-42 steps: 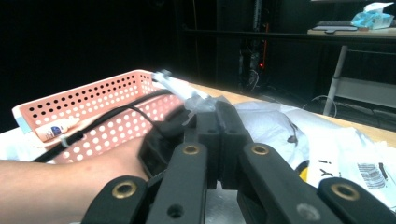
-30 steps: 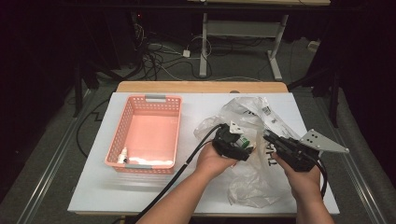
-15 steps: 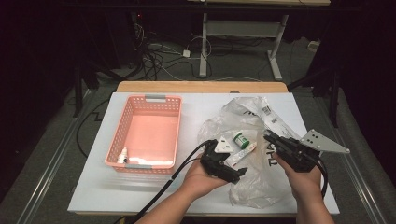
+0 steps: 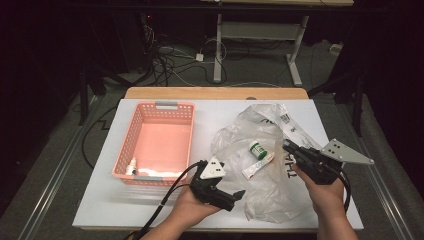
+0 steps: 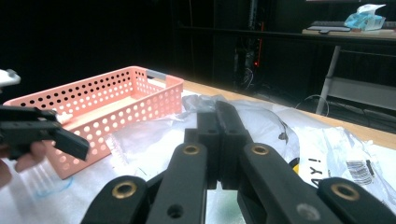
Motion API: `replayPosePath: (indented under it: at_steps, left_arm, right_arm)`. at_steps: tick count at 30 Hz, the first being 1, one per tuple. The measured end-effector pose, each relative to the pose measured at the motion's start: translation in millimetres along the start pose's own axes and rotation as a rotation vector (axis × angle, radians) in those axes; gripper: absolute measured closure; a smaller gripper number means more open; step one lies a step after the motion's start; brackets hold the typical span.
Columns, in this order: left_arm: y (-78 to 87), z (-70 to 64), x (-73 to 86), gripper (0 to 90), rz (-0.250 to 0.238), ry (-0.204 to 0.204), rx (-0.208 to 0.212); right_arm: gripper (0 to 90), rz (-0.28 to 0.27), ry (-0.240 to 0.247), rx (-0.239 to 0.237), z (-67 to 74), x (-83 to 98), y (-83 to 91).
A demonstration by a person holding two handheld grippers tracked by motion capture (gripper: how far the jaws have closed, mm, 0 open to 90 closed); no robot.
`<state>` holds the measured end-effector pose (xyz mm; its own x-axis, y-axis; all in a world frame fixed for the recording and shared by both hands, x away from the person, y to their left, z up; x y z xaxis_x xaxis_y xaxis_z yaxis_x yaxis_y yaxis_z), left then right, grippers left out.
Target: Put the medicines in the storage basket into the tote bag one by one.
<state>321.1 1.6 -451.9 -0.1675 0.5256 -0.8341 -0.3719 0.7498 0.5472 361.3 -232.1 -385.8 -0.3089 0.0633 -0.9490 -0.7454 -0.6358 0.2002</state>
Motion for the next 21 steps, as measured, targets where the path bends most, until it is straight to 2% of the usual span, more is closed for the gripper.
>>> replayPosePath:
  at_steps: [9,14,17,21]
  left_arm:
    - [32.4,12.0,16.7,0.0,-0.003,0.010,-0.055]
    - [47.2,23.7,26.9,0.0,-0.005,0.029,-0.087]
    - [55.6,31.7,31.6,0.0,0.003,0.020,-0.123]
    - [65.5,42.9,36.4,0.0,-0.006,0.046,-0.144]
  right_arm:
    - [90.0,-0.001,0.002,0.000,0.5,-0.3,0.7]
    - [90.0,0.000,0.001,0.003,-0.7,0.1,1.0]
    - [90.0,0.000,0.002,0.002,-1.3,0.1,1.0]
    - [90.0,0.007,-0.002,0.007,-3.0,1.2,-0.2]
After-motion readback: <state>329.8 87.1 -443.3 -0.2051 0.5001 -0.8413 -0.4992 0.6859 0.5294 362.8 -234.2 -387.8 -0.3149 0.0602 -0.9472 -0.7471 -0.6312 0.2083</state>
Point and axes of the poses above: each handheld gripper's, and its own axes: y roughly backward along the jaws, x roughly out of its underside, z roughly to its left, the point moved 6 cm from there along -y, roughly forward along the jaws, and after that the axes turned 13 degrees about -y, right-handed, at the moved point
